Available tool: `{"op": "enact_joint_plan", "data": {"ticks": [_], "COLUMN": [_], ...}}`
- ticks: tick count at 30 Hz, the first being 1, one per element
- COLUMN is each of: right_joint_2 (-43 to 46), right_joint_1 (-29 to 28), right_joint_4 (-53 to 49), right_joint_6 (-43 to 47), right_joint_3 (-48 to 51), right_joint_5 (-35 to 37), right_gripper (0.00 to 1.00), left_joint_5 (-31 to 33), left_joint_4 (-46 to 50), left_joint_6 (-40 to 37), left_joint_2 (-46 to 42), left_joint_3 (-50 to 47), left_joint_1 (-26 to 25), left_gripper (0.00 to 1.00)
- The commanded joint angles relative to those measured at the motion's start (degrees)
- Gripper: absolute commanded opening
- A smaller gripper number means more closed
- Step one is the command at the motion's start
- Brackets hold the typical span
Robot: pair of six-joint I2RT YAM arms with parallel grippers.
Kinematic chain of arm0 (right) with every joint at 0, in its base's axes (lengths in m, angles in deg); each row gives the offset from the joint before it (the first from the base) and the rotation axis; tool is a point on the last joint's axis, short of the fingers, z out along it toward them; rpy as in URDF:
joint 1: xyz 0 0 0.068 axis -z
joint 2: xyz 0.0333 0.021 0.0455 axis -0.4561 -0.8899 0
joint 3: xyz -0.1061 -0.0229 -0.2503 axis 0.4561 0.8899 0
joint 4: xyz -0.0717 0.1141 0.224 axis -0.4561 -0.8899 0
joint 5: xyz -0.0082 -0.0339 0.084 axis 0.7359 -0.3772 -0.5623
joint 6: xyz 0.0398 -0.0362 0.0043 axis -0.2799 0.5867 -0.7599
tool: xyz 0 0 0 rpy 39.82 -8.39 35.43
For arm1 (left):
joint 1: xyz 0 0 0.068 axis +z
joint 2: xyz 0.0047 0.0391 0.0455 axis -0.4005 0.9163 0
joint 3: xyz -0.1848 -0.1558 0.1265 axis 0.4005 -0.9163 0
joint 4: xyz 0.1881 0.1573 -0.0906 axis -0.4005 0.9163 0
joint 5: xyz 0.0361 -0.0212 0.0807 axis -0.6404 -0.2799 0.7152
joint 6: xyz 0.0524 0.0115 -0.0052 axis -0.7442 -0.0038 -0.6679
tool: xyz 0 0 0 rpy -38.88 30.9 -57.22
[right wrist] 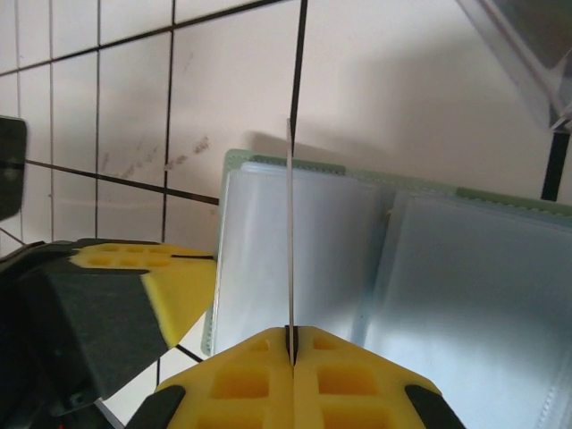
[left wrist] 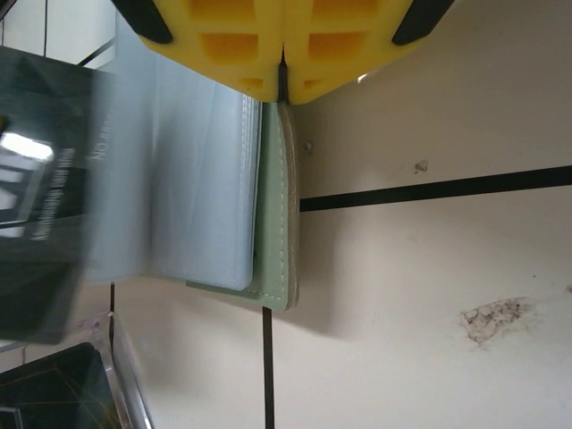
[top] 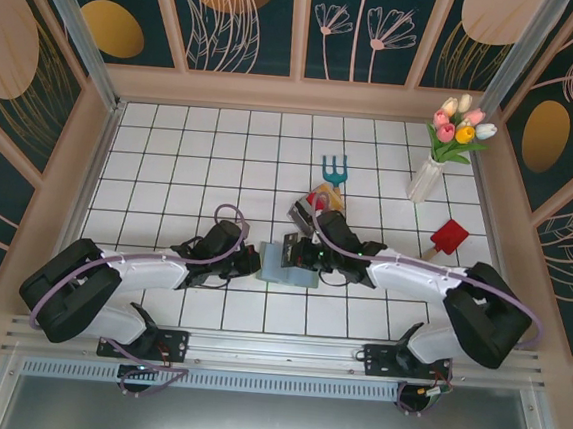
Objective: Put the credit cards into the card holder
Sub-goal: Flip over the card slot in the card holder, then insert the credit card into the card slot.
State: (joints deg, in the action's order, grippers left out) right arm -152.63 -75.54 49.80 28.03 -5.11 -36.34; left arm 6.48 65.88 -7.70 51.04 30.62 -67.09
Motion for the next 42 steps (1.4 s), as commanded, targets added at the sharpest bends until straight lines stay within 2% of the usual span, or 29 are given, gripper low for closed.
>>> {"op": "enact_joint_plan", "data": {"ticks": [1,5,9,14,21,26,33,42], "right_joint_2": [-1.0,2.06,5.24,5.06,2.46,0.69,0.25,0.56], "right_joint_1": [-0.64,-0.26,2.2,2.7,3.16,2.71,2.3,2.26], "right_joint_4": [4.58,4.25,6.55,8.43,19.56,23.11,17.3,18.89], "right_joint_6": [-1.59,-2.18,-3.04,-3.79,-5.29,-5.78,-4.64,-3.3], "right_joint_3": [-1.59,0.14,5.03,8.64,12.09,13.06,13.98,14.43], "right_joint_5": [-2.25,0.68,-1.48,-1.67,-5.73,-5.73,-1.76,-4.55], "right_gripper": [0.0,0.0,0.0,0.0,0.0,0.0,0.0,0.0], "left_joint_5": [0.1,0.55,0.16,-0.42,-0.59,-0.77,-0.86,-1.11], "left_joint_4": [-2.31,-3.22,-4.92,-7.27,-7.8,-7.91,-7.93,-7.98], "left_joint_6": [1.77,2.7,3.44,4.81,5.29,5.43,5.58,5.42], "left_joint_2": [-0.25,-0.34,0.2,0.92,1.64,2.13,2.24,2.7], "left_joint_3": [-1.32,-2.39,-3.47,-4.28,-4.47,-4.44,-4.47,-4.05], "left_joint_1": [0.07,0.07,0.07,0.03,0.02,-0.02,0.02,-0.03], "left_gripper": [0.0,0.0,0.0,0.0,0.0,0.0,0.0,0.0]}}
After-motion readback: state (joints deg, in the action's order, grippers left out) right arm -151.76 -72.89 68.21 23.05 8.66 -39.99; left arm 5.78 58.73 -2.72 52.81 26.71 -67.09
